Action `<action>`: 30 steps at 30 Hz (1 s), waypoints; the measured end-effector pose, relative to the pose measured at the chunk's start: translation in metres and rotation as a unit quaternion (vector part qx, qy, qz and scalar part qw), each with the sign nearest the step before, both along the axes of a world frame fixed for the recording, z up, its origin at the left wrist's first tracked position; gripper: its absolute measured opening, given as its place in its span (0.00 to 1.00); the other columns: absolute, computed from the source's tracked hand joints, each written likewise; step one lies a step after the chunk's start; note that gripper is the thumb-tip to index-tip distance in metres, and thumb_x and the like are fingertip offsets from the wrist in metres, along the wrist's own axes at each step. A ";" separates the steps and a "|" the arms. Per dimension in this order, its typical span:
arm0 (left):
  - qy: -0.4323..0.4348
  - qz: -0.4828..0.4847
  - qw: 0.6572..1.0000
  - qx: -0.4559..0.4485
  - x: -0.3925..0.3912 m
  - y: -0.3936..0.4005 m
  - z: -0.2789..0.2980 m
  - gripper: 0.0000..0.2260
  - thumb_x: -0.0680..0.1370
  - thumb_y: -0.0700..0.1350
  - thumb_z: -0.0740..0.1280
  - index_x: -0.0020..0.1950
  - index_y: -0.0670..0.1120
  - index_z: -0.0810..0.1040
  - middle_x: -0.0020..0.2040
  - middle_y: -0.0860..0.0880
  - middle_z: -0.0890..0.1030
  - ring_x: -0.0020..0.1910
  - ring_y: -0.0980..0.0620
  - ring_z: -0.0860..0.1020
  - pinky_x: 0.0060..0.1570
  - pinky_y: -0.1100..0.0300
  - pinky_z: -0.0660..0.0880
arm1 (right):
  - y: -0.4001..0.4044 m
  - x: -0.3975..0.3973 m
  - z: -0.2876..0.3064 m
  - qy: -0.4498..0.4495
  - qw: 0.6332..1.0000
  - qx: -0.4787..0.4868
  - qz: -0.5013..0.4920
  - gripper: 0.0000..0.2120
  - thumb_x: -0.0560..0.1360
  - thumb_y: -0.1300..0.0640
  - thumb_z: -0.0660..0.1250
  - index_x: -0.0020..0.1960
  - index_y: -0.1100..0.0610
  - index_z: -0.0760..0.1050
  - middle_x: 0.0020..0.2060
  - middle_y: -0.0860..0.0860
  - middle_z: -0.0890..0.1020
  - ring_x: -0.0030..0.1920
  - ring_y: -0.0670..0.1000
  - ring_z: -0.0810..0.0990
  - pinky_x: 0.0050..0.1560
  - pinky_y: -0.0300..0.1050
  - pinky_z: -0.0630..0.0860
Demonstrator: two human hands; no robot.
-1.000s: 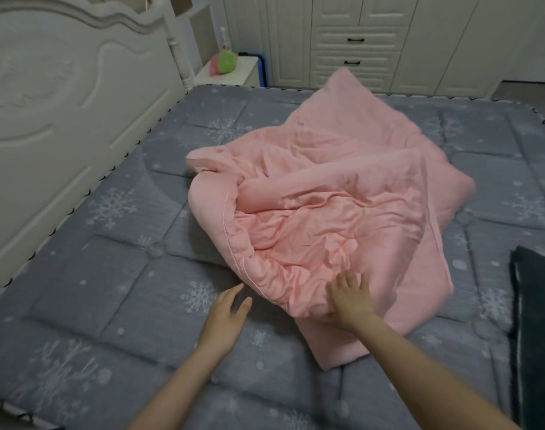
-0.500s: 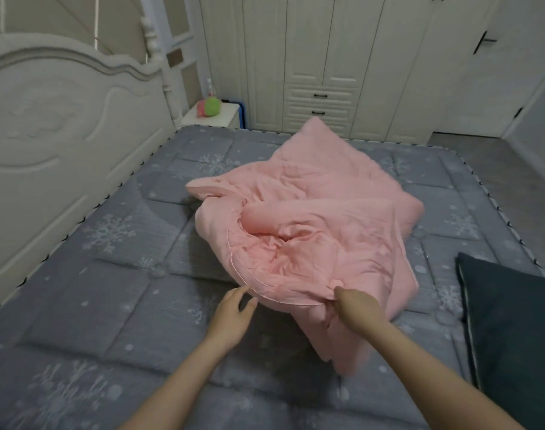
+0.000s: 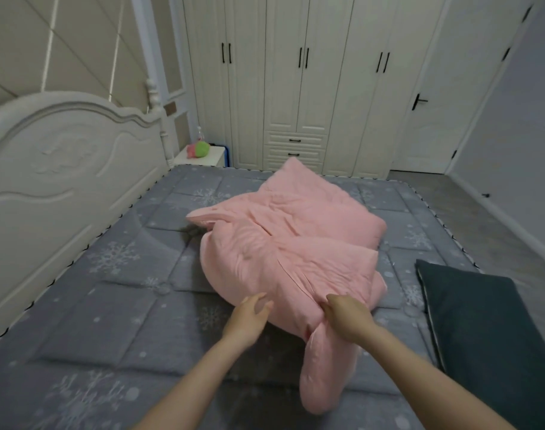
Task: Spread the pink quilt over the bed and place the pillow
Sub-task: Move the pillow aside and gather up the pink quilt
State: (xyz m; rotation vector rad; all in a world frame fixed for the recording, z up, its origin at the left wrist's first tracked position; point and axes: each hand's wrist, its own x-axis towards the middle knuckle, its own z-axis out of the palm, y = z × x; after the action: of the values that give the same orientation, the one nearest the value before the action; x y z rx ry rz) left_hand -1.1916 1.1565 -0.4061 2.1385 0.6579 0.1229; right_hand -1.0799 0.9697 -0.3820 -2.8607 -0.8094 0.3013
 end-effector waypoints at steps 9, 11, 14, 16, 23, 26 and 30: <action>0.015 -0.061 0.982 0.179 -0.013 -0.045 0.020 0.29 0.75 0.50 0.66 0.74 0.52 0.59 0.73 0.51 0.62 0.69 0.49 0.65 0.61 0.54 0.69 | -0.041 -0.033 0.031 -0.008 0.999 0.037 0.010 0.13 0.80 0.49 0.53 0.41 0.55 0.69 0.54 0.59 0.79 0.54 0.59 0.76 0.42 0.43 0.59; 0.014 -0.116 0.947 0.300 -0.009 -0.055 0.027 0.38 0.73 0.48 0.69 0.76 0.52 0.50 0.76 0.50 0.54 0.73 0.49 0.59 0.67 0.54 0.64 | -0.055 -0.040 0.037 -0.004 0.999 0.045 0.013 0.16 0.80 0.48 0.53 0.36 0.54 0.63 0.53 0.59 0.79 0.53 0.58 0.76 0.41 0.42 0.59; 0.015 -0.202 0.905 0.375 -0.002 -0.073 0.034 0.46 0.69 0.49 0.73 0.76 0.51 0.45 0.77 0.51 0.48 0.76 0.50 0.50 0.73 0.55 0.52 | -0.073 -0.052 0.046 -0.002 0.998 0.059 0.023 0.20 0.80 0.49 0.54 0.31 0.50 0.56 0.54 0.59 0.79 0.54 0.58 0.76 0.41 0.42 0.58; 0.012 -0.235 0.899 0.369 -0.001 -0.094 0.041 0.45 0.68 0.49 0.73 0.76 0.50 0.48 0.77 0.51 0.52 0.75 0.50 0.52 0.72 0.56 0.51 | -0.089 -0.060 0.054 -0.007 0.997 0.067 0.022 0.19 0.80 0.49 0.54 0.31 0.51 0.58 0.54 0.60 0.79 0.54 0.59 0.76 0.41 0.42 0.59; 0.017 -0.199 0.927 0.317 -0.039 -0.149 0.048 0.17 0.77 0.42 0.59 0.66 0.47 0.70 0.61 0.44 0.76 0.59 0.43 0.74 0.55 0.51 0.71 | -0.143 -0.087 0.067 -0.019 0.995 0.088 0.037 0.16 0.79 0.51 0.56 0.49 0.62 0.75 0.54 0.62 0.79 0.54 0.60 0.76 0.44 0.46 0.64; -0.020 -0.161 0.944 0.288 -0.067 -0.166 0.049 0.14 0.76 0.41 0.61 0.62 0.43 0.73 0.58 0.43 0.78 0.55 0.41 0.75 0.49 0.51 0.71 | -0.160 -0.107 0.075 -0.015 0.994 0.096 0.048 0.15 0.79 0.50 0.56 0.48 0.60 0.75 0.54 0.61 0.79 0.53 0.60 0.76 0.44 0.47 0.66; -0.057 -0.115 0.956 0.263 -0.109 -0.182 0.062 0.12 0.75 0.39 0.61 0.57 0.43 0.75 0.54 0.41 0.80 0.50 0.40 0.76 0.44 0.52 0.71 | -0.172 -0.142 0.093 -0.018 0.991 0.114 0.070 0.14 0.79 0.50 0.56 0.41 0.58 0.73 0.52 0.61 0.80 0.52 0.61 0.76 0.44 0.47 0.66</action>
State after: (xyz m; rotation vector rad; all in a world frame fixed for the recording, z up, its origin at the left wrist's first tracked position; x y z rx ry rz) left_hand -1.3010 0.9742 -0.3439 2.6790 0.3225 0.3203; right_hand -1.2215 0.7979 -0.2895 -2.6098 -0.9839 0.1602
